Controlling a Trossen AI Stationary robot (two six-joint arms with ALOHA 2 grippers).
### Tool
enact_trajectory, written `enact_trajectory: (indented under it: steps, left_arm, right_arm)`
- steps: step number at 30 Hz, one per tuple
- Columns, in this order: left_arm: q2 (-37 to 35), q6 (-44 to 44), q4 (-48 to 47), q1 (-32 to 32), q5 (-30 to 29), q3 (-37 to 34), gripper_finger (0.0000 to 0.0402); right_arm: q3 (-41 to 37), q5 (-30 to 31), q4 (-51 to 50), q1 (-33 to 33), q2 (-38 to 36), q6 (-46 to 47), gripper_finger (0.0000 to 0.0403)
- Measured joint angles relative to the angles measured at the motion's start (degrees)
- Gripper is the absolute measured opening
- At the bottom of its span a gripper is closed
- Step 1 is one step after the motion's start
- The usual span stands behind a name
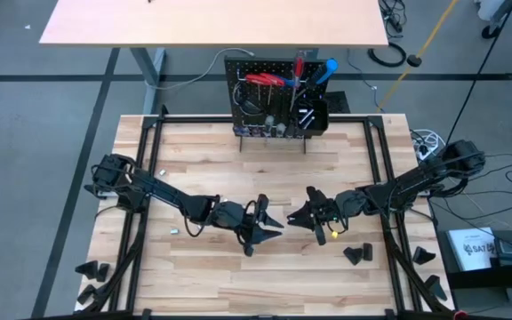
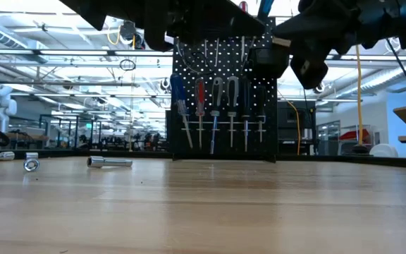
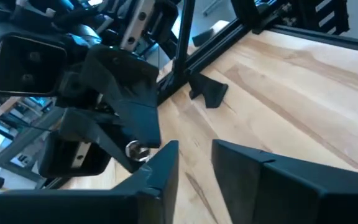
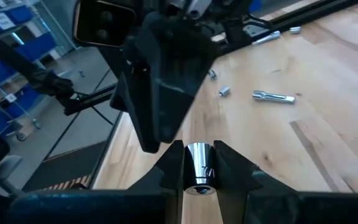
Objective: Hang tools onto peg board
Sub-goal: Put the silver socket into the black bin on the peg board
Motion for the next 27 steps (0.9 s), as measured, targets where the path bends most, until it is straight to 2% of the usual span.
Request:
enact_trajectory:
  steps: [6,11,14,18,27]
  left_arm:
    - [0.0,0.2,2.6,0.2,-0.7,0.0,0.0181]
    - [0.0,7.4,4.0,0.1,-0.3,0.0,0.0245]
    - [0.0,8.5,5.4,0.2,-0.2,0.0,0.027]
    - [0.0,8.6,7.9,0.3,0.6,0.0,0.0285]
    - [0.3,8.6,9.2,0.5,2.3,0.1,0.0286]
  right_arm:
    - [0.1,-1.4,0.5,0.3,0.0,0.5,0.0048]
    - [0.1,-1.8,1.5,0.7,0.0,0.5,0.0048]
    - [0.1,-2.8,2.3,0.7,0.0,0.5,0.0048]
    - [0.1,-2.8,3.0,0.7,0.0,0.3,0.0048]
    - [0.1,-4.3,5.8,0.7,0.0,0.3,0.0048]
